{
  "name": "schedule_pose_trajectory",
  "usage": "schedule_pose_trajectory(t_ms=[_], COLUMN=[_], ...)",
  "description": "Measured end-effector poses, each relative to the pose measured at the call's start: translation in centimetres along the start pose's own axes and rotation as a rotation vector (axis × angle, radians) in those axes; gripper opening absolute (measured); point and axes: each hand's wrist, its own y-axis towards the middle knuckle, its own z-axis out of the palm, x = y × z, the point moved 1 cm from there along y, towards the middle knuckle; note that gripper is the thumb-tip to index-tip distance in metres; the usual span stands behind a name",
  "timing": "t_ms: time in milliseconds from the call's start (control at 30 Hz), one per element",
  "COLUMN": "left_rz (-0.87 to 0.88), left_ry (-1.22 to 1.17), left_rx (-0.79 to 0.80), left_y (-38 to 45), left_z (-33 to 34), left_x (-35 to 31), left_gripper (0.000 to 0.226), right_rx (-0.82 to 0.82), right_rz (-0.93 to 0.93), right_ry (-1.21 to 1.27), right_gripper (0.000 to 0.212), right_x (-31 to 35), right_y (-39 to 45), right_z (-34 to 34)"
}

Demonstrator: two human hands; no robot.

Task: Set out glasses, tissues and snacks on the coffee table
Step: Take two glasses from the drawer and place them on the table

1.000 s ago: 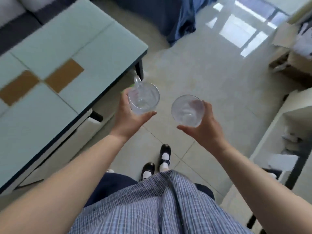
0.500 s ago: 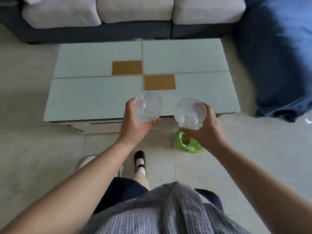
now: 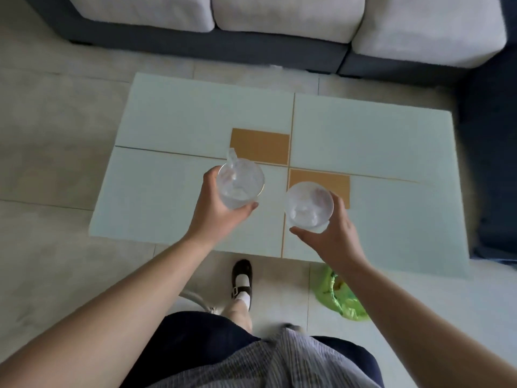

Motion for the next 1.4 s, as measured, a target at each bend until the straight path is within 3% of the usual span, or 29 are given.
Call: schedule_pose_trajectory(t_ms=[367, 800, 1400], left_rz=[-0.041, -0.052, -0.039], left_ry=[0.017, 0.081, 0.139], left_rx=[-0.112, 0.002, 0.048], left_y=[14.1, 26.2, 29.4], left_z=[2.0, 5.0, 5.9], left_x=[3.1, 9.2, 14.5], left_gripper=[0.08, 0.083, 0.079], right_rx=[-0.045, -0.214, -0.21], right_rz=[0.024, 0.177, 0.195], right_ry=[-0.006, 0.099, 0.12], right_gripper=[0.087, 0.082, 0.079], right_x=[0.1, -4.4, -7.6], right_y=[15.2, 26.5, 32.8], right_z=[2.6, 7.9, 10.9])
